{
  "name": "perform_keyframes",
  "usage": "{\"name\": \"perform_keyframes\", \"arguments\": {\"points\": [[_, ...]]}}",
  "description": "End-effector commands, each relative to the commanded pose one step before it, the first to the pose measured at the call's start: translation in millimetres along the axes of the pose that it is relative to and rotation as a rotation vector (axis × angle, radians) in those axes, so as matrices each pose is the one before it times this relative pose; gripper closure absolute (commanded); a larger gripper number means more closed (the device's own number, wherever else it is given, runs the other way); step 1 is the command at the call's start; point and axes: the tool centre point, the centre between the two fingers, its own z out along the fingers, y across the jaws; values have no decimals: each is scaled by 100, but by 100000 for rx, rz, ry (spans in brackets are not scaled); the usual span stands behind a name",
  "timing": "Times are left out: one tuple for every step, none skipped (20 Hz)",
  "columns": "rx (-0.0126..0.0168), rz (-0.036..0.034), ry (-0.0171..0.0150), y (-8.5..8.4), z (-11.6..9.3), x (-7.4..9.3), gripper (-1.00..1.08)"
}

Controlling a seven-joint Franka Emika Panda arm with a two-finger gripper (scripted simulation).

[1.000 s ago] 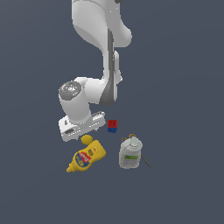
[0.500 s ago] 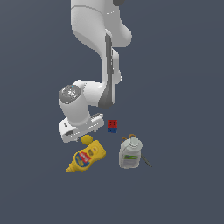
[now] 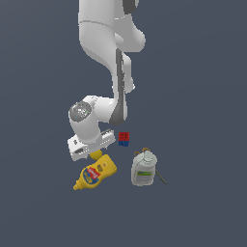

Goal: Pick up a designated object from a clutter of objects.

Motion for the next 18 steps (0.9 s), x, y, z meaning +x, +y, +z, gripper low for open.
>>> {"name": "perform_keyframes", "arguments": {"points": [[-40,-106,42,-8,1018,5,-92],[0,0,0,22,260,4,-92],[0,0,0,24,192,11,-92],[0,0,0,24,128,15,-92],[0,0,0,18,71,13,-92],[0,0,0,7,22,5,-92],[0,0,0,0,0,0,108],[0,0,0,0,0,0,108],[0,0,0,0,0,0,108],[0,0,0,0,0,0,108],[0,0,0,0,0,0,108],[0,0,0,0,0,0,108],[0,0,0,0,0,0,108],[0,0,0,0,0,0,108],[0,0,0,0,0,0,108],[0,0,0,0,0,0,108],[-373,337,207,271,-195,-59,108],[0,0,0,-15,-24,7,108]]}}
